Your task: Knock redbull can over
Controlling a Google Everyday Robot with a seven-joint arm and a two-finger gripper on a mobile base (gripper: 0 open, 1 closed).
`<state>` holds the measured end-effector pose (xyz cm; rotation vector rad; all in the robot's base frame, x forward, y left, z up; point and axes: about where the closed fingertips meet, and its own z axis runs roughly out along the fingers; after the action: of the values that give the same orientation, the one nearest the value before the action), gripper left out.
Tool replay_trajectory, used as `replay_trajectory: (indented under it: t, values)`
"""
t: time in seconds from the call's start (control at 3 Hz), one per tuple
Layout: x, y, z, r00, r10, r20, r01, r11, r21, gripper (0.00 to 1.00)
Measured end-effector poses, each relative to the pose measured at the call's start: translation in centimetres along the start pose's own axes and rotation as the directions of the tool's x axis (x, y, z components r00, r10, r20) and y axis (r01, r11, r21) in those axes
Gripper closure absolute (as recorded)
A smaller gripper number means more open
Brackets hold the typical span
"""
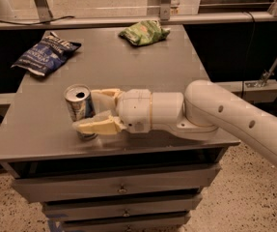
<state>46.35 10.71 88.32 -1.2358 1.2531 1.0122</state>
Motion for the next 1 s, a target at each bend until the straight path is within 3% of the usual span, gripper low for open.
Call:
replay_trajectory:
  t: [0.67, 1.0]
  values:
    - [-0.3, -1.0, -0.7, 1.0, -0.012, -0.012, 0.012, 0.9989, 0.046, 0.88]
    - [-1.6, -2.5, -1.9, 0.999, 0.0, -0.051, 0.003, 0.9986, 0.053, 1.0]
